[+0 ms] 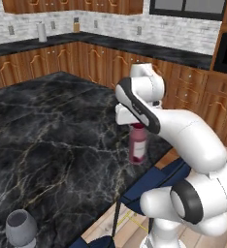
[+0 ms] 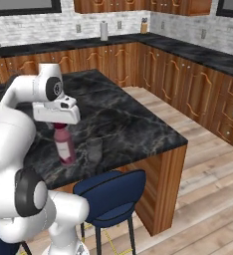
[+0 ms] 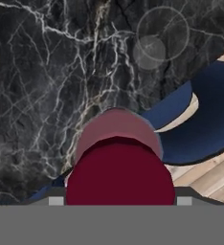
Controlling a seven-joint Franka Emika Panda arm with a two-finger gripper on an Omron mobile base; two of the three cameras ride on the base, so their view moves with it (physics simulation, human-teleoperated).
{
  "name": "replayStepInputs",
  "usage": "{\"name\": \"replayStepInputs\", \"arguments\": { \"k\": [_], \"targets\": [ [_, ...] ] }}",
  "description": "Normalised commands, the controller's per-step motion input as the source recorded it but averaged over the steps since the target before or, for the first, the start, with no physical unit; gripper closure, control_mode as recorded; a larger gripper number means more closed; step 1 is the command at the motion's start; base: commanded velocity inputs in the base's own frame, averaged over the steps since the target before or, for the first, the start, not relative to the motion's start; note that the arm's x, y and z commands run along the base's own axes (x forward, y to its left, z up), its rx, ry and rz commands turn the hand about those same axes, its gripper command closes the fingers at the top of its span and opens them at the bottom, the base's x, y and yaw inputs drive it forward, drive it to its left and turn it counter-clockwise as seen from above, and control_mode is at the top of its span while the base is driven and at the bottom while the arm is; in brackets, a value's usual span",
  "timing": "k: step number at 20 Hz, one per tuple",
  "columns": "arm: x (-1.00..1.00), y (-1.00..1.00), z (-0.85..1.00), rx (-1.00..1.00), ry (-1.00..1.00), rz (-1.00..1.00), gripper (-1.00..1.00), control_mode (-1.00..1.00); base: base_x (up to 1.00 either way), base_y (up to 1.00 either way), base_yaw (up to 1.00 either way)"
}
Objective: There is a wine glass and glass cup on the dining counter. Place the wine bottle next to the wine glass and the juice bottle next to the glass cup.
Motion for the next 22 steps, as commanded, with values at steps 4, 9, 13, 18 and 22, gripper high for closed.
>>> {"name": "replayStepInputs", "arguments": {
  "k": [4, 9, 13, 18, 22],
  "targets": [
    [0.46, 0.00, -0.31, 0.07, 0.00, -0.04, 1.00, -1.00, 0.00, 0.00, 0.00],
    [0.43, 0.00, -0.30, 0.04, 0.00, -0.05, 1.00, -1.00, 0.00, 0.00, 0.00],
    [0.39, 0.00, -0.32, 0.01, 0.00, -0.05, 1.00, -1.00, 0.00, 0.00, 0.00],
    [0.37, 0.00, -0.29, 0.00, 0.00, -0.05, 1.00, -1.00, 0.00, 0.00, 0.00],
    [0.33, 0.00, -0.33, 0.00, 0.00, -0.05, 1.00, -1.00, 0.00, 0.00, 0.00]
  ]
}}
